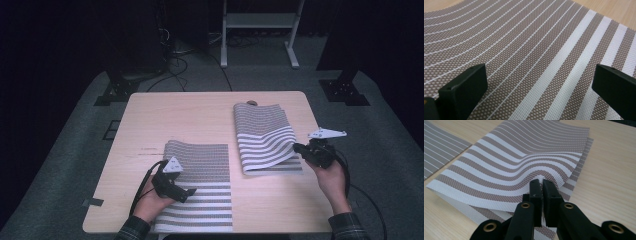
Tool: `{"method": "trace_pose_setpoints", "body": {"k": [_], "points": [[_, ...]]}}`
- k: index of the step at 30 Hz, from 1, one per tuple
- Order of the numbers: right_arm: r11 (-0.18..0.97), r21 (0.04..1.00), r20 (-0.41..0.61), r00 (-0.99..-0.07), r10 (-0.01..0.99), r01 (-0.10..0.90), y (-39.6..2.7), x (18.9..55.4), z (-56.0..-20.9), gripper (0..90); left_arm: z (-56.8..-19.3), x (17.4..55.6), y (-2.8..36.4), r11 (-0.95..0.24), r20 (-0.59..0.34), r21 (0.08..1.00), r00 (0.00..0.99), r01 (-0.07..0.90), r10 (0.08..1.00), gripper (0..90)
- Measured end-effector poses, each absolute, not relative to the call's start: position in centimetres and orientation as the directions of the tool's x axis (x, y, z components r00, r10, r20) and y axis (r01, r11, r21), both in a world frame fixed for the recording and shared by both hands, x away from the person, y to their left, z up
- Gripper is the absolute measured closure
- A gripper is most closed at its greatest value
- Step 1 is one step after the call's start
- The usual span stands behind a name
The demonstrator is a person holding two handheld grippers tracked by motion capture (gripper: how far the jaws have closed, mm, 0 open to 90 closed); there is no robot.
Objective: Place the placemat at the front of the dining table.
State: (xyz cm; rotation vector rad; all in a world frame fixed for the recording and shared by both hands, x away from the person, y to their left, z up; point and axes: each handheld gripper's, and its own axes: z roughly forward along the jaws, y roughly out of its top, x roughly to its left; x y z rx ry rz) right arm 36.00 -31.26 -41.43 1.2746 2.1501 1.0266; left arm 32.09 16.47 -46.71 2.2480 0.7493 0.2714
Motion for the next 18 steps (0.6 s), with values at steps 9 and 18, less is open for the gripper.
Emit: {"method": "trace_pose_setpoints", "body": {"k": [9, 18], "points": [[0.294, 0.811, 0.015, -0.521, 0.854, 0.505, -29.3, 36.7, -39.7, 86.5, -45.9, 31.9, 17.4, -0.519, -0.030, 0.741, 0.792, 0.427, 0.609, 0.0], [0.334, 0.820, 0.014, -0.600, 0.800, 0.465, -25.6, 37.7, -39.2, 86.7, -44.9, 32.2, 16.4, -0.524, -0.025, 0.752, 0.812, 0.399, 0.583, 0.0]]}}
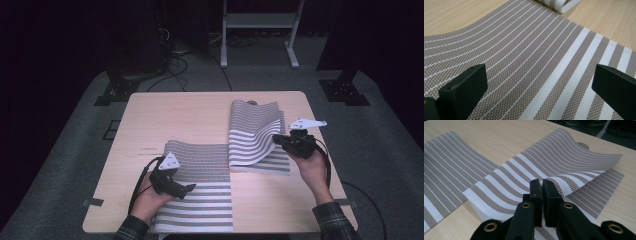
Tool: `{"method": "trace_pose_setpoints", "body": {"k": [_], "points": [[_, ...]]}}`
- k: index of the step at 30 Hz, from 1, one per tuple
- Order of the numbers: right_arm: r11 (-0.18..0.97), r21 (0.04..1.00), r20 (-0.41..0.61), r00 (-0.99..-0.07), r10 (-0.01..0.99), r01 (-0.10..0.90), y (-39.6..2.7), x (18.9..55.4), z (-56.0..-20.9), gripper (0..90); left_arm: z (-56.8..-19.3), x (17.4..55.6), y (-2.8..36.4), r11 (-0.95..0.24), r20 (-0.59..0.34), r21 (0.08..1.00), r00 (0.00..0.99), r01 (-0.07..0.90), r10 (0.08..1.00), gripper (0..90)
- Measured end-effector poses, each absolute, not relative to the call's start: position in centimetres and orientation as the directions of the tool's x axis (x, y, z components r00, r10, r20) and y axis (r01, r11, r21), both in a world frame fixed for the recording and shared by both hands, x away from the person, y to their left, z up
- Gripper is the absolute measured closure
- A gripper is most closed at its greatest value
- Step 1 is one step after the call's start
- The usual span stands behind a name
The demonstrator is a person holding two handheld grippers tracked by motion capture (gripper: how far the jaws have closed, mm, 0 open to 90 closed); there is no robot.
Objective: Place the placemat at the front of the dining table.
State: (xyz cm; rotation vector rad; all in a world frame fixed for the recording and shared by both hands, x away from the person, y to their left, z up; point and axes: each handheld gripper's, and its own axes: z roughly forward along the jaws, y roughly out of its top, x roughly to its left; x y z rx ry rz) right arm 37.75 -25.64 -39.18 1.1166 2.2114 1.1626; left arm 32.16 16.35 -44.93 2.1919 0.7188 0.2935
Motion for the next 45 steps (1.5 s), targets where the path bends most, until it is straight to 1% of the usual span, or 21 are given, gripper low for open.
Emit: {"method": "trace_pose_setpoints", "body": {"k": [2, 7, 18, 19, 25, 27, 29, 31, 34, 37, 39, 42, 44, 45], "points": [[0.342, 0.823, 0.012, -0.615, 0.788, 0.454, -24.9, 37.9, -39.1, 86.8, -44.7, 32.3, 16.1, -0.513, -0.042, 0.759, 0.816, 0.401, 0.576, 0.0], [0.351, 0.827, 0.026, -0.653, 0.757, 0.440, -23.1, 38.6, -39.0, 86.9, -43.2, 33.0, 15.0, -0.500, -0.048, 0.780, 0.832, 0.377, 0.553, 0.0], [0.393, 0.816, 0.035, -0.714, 0.699, 0.424, -19.4, 39.5, -39.6, 87.0, -40.8, 35.4, 10.6, -0.530, -0.021, 0.786, 0.871, 0.317, 0.491, 0.0], [0.401, 0.813, 0.033, -0.721, 0.692, 0.422, -19.1, 39.4, -39.7, 87.0, -40.7, 35.7, 10.2, -0.533, -0.015, 0.788, 0.876, 0.307, 0.482, 3.5], [0.406, 0.810, 0.052, -0.742, 0.669, 0.423, -18.7, 39.2, -39.9, 87.0, -40.8, 37.9, 6.7, -0.549, -0.020, 0.781, 0.891, 0.297, 0.454, 5.7], [0.409, 0.810, 0.050, -0.744, 0.666, 0.421, -18.6, 39.2, -39.9, 87.0, -41.0, 38.7, 5.6, -0.543, -0.026, 0.785, 0.893, 0.297, 0.450, 8.0], [0.407, 0.811, 0.052, -0.744, 0.666, 0.421, -18.7, 39.1, -39.9, 87.0, -41.2, 39.2, 4.7, -0.556, -0.012, 0.781, 0.896, 0.285, 0.443, 12.2], [0.403, 0.814, 0.056, -0.747, 0.663, 0.419, -18.8, 39.1, -39.8, 87.0, -41.6, 39.9, 3.9, -0.566, -0.006, 0.775, 0.897, 0.283, 0.441, 12.6], [0.395, 0.815, 0.065, -0.745, 0.664, 0.424, -18.9, 39.2, -39.8, 87.0, -42.0, 40.8, 3.0, -0.550, -0.034, 0.779, 0.897, 0.300, 0.440, 14.5], [0.394, 0.816, 0.066, -0.746, 0.663, 0.423, -18.9, 39.2, -39.8, 87.0, -42.1, 41.4, 2.3, -0.532, -0.049, 0.796, 0.906, 0.289, 0.420, 21.0], [0.395, 0.815, 0.068, -0.748, 0.660, 0.423, -18.9, 39.2, -39.8, 87.0, -42.1, 41.8, 1.8, -0.530, -0.058, 0.798, 0.911, 0.288, 0.408, 22.6], [0.397, 0.816, 0.068, -0.752, 0.655, 0.420, -18.8, 39.1, -39.8, 87.0, -42.3, 42.2, 1.2, -0.540, -0.066, 0.792, 0.920, 0.284, 0.387, 29.6], [0.398, 0.816, 0.069, -0.753, 0.655, 0.420, -18.7, 39.1, -39.8, 87.0, -42.5, 42.5, 0.9, -0.542, -0.081, 0.790, 0.926, 0.286, 0.370, 36.2], [0.398, 0.815, 0.068, -0.754, 0.654, 0.420, -18.7, 39.1, -39.8, 87.0, -42.7, 42.5, 0.8, -0.538, -0.089, 0.794, 0.929, 0.284, 0.360, 40.8]]}}
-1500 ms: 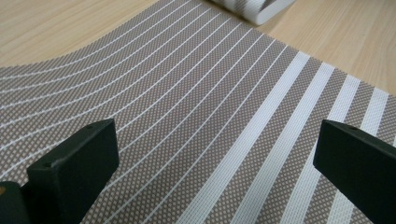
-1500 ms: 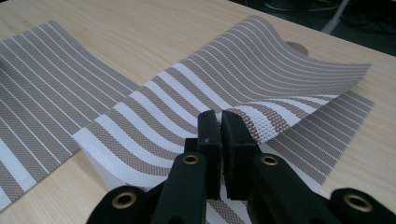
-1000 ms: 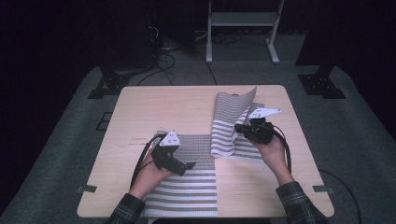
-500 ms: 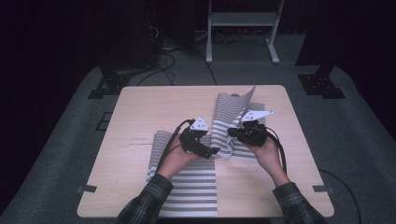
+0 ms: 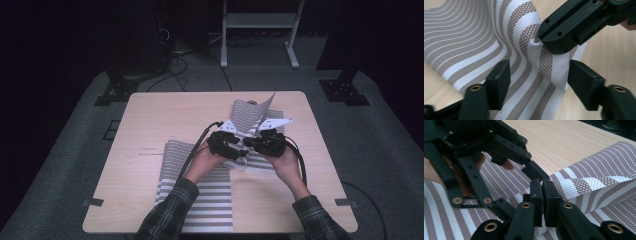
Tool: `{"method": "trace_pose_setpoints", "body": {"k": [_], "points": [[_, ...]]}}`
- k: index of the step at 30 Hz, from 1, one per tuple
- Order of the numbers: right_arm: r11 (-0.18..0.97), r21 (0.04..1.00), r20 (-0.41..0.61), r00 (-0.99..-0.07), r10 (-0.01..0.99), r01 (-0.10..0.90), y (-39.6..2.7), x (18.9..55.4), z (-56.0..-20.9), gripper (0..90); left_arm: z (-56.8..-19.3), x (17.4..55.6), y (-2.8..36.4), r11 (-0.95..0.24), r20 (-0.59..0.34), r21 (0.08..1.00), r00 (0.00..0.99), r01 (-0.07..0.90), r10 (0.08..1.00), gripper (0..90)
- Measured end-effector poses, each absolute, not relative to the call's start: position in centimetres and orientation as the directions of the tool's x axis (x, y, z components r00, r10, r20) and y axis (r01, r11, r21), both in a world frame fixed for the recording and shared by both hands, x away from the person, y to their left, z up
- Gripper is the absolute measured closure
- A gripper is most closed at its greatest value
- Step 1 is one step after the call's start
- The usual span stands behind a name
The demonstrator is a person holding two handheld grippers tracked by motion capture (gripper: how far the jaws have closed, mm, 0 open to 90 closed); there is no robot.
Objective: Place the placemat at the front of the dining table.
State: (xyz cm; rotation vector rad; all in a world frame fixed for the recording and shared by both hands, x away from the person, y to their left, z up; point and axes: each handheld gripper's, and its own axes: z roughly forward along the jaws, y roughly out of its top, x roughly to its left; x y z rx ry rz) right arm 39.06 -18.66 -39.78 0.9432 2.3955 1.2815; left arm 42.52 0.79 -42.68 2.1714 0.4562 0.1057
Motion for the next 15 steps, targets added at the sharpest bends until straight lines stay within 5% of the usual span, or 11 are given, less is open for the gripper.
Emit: {"method": "trace_pose_setpoints", "body": {"k": [9, 15], "points": [[0.397, 0.814, 0.072, -0.752, 0.655, 0.424, -18.52, 39.10, -39.99, 83.7, -43.31, 42.61, 0.30, -0.542, -0.128, 0.780, 0.927, 0.313, 0.352, 75.1], [0.383, 0.820, 0.078, -0.745, 0.662, 0.426, -18.69, 39.05, -39.79, 65.3, -43.47, 43.04, 0.44, -0.541, -0.161, 0.763, 0.914, 0.355, 0.373, 87.0]]}}
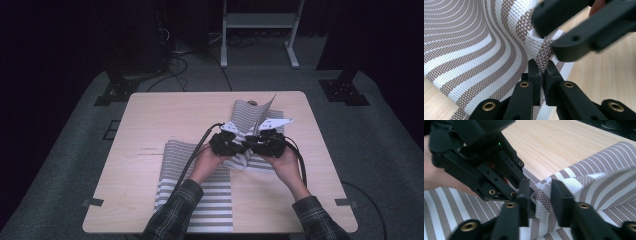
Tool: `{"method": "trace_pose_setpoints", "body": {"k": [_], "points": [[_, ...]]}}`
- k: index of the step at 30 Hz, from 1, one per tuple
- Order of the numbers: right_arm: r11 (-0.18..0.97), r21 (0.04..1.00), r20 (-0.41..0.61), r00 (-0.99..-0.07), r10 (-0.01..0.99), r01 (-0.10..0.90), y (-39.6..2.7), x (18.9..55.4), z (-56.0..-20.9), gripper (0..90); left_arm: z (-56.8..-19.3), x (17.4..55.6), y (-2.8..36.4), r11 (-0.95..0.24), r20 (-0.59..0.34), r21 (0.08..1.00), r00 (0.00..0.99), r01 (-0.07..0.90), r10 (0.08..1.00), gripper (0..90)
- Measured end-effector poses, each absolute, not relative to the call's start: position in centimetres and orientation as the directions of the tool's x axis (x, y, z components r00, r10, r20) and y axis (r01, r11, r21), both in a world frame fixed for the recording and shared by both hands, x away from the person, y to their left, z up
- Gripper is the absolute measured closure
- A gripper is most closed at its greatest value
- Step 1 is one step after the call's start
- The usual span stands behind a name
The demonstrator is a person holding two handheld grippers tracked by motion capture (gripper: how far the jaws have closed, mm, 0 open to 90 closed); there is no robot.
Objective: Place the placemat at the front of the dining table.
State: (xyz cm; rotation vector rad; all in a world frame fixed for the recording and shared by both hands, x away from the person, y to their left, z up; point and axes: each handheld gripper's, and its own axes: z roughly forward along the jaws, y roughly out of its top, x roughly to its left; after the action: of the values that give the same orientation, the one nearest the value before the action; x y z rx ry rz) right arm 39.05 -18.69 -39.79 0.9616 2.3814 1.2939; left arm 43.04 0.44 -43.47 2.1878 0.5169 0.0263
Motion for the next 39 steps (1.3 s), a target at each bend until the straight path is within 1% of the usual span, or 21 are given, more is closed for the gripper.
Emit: {"method": "trace_pose_setpoints", "body": {"k": [1, 4, 10, 12, 15, 16, 17, 19, 24, 28, 33, 37, 39], "points": [[0.383, 0.822, 0.072, -0.745, 0.663, 0.420, -18.8, 39.0, -39.7, 62.0, -43.5, 43.1, 0.5, -0.541, -0.159, 0.763, 0.914, 0.354, 0.374, 87.2], [0.384, 0.828, 0.051, -0.737, 0.674, 0.408, -19.1, 38.7, -39.3, 58.6, -43.4, 43.3, 0.8, -0.537, -0.158, 0.763, 0.910, 0.360, 0.384, 87.4], [0.346, 0.847, 0.049, -0.707, 0.705, 0.403, -21.0, 37.9, -38.9, 58.7, -43.1, 43.7, 1.4, -0.533, -0.156, 0.760, 0.900, 0.372, 0.407, 87.5], [0.346, 0.845, 0.045, -0.697, 0.715, 0.409, -21.9, 37.6, -39.2, 65.1, -42.9, 43.6, 1.6, -0.527, -0.152, 0.763, 0.897, 0.373, 0.415, 87.5], [0.368, 0.823, 0.033, -0.684, 0.729, 0.432, -23.2, 37.1, -40.3, 83.1, -42.7, 43.6, 1.7, -0.526, -0.137, 0.767, 0.895, 0.367, 0.425, 87.5], [0.381, 0.813, 0.022, -0.678, 0.735, 0.440, -23.6, 36.9, -40.8, 87.8, -42.6, 43.6, 1.7, -0.522, -0.137, 0.769, 0.893, 0.368, 0.428, 87.6], [0.391, 0.805, 0.014, -0.673, 0.739, 0.446, -23.8, 36.8, -41.2, 89.8, -42.5, 43.6, 1.8, -0.517, -0.136, 0.772, 0.891, 0.369, 0.432, 87.7], [0.399, 0.777, 0.025, -0.658, 0.753, 0.487, -24.7, 36.8, -42.4, 89.9, -42.3, 43.5, 2.0, -0.515, -0.129, 0.775, 0.890, 0.366, 0.437, 87.7], [0.395, 0.736, 0.049, -0.625, 0.779, 0.550, -26.2, 36.9, -44.6, 89.8, -41.3, 43.5, 3.1, -0.513, -0.100, 0.783, 0.886, 0.351, 0.453, 87.6], [0.429, 0.702, 0.022, -0.620, 0.785, 0.568, -26.4, 36.8, -45.6, 89.8, -40.4, 43.4, 4.4, -0.498, -0.089, 0.793, 0.876, 0.350, 0.474, 87.6], [0.427, 0.676, 0.048, -0.615, 0.787, 0.600, -26.4, 37.1, -46.2, 89.8, -39.3, 42.9, 6.4, -0.478, -0.064, 0.809, 0.859, 0.342, 0.507, 87.7], [0.452, 0.652, 0.036, -0.620, 0.783, 0.609, -26.1, 37.2, -46.8, 89.8, -38.7, 42.6, 8.5, -0.457, -0.053, 0.820, 0.842, 0.344, 0.537, 87.6], [0.443, 0.655, 0.043, -0.615, 0.787, 0.612, -26.1, 37.2, -46.9, 89.8, -38.7, 42.4, 9.7, -0.450, -0.049, 0.822, 0.830, 0.349, 0.555, 87.6]]}}
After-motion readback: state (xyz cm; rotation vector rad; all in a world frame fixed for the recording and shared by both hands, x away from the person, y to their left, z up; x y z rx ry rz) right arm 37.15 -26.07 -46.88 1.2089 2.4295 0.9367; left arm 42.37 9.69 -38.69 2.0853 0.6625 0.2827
